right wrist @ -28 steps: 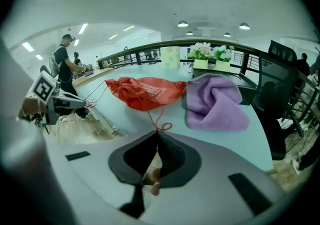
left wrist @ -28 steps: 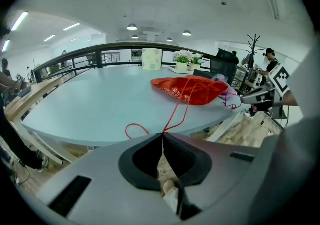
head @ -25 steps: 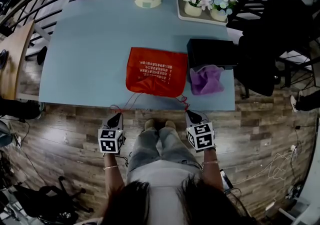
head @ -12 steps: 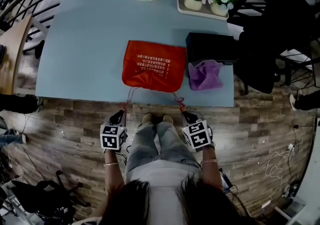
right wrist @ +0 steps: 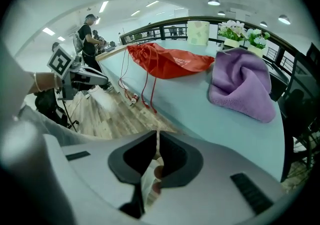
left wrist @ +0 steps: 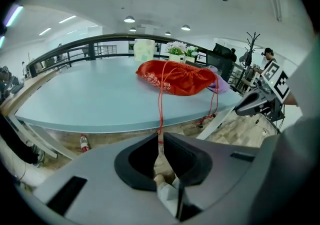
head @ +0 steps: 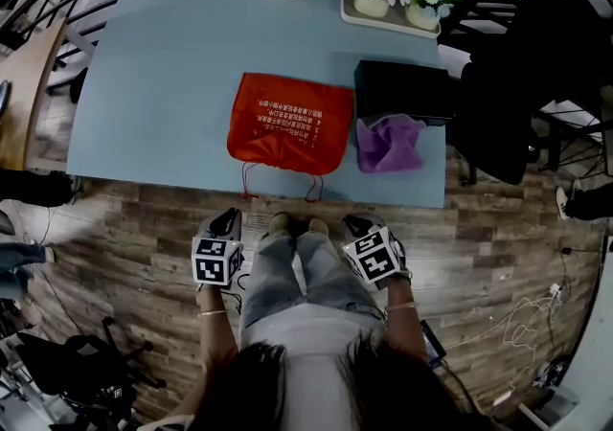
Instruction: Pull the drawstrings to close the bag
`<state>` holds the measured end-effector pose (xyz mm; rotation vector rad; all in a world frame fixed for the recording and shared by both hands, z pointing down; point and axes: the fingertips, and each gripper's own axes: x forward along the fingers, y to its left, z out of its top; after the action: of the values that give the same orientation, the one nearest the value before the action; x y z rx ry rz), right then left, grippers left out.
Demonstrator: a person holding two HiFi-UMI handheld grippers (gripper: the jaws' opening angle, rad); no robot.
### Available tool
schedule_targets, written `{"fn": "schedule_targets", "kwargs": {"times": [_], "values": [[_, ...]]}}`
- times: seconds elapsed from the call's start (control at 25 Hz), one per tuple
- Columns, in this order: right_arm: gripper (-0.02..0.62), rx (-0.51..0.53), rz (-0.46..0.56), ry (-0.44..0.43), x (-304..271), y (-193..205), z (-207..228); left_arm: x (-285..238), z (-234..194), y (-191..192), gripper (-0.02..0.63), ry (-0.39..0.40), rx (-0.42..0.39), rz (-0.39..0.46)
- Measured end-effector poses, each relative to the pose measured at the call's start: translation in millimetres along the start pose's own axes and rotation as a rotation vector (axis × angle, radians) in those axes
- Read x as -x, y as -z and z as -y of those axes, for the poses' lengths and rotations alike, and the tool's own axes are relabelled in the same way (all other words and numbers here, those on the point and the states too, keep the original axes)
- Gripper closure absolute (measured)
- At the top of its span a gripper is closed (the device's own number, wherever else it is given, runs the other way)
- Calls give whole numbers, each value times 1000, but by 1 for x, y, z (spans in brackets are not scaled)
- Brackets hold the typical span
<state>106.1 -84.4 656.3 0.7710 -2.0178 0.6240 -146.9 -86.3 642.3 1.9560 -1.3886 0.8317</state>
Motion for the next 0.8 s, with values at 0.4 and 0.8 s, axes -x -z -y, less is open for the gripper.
{"fn": "schedule_targets", "kwargs": {"times": [0.4, 0.8], "values": [[566, 82, 37, 5, 10, -9, 24, 5, 21, -15, 584, -59, 28, 61], [566, 92, 147, 33, 16, -42, 35, 11, 30, -54, 584, -73, 9, 135]]}}
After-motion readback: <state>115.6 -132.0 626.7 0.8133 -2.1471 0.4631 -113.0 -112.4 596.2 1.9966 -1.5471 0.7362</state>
